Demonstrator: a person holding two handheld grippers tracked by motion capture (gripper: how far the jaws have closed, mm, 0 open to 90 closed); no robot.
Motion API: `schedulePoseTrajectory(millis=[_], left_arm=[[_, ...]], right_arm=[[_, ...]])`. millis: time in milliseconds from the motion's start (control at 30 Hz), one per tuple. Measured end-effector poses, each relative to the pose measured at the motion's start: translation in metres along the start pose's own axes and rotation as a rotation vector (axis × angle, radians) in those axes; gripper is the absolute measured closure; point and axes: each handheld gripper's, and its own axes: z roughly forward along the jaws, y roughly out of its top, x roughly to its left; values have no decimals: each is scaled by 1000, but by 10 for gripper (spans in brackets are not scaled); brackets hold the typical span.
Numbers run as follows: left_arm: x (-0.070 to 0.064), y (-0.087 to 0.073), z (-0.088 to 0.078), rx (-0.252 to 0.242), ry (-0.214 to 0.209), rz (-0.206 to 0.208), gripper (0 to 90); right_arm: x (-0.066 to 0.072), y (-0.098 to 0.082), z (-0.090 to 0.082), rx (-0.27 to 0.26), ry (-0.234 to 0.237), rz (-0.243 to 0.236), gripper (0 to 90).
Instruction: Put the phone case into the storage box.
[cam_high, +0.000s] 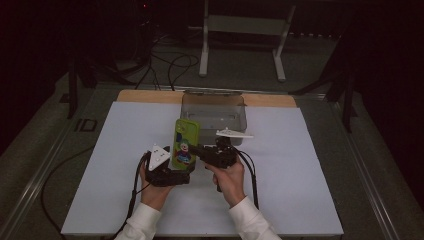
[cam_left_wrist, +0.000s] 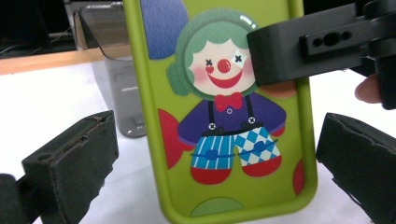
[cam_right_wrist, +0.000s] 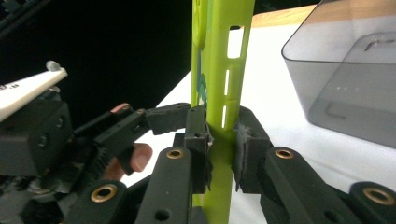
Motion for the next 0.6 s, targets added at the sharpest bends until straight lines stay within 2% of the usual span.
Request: schedulePoseTrajectory(millis=[200,300,367,600], left_arm=[[8,3,-10,-11,2,43,0],[14,5,-15,-9,10,74,0],[18,4,-20,-7,50,109,0],[40,-6,-38,-8,111,90,0]], right_arm=[[-2,3,-8,-3,-26,-24,780],[-5,6,-14,-6,-20,-5,781],[-6,6,-17,-5,-15,2,781],[-5,9,-26,-4,-35,-49,780]])
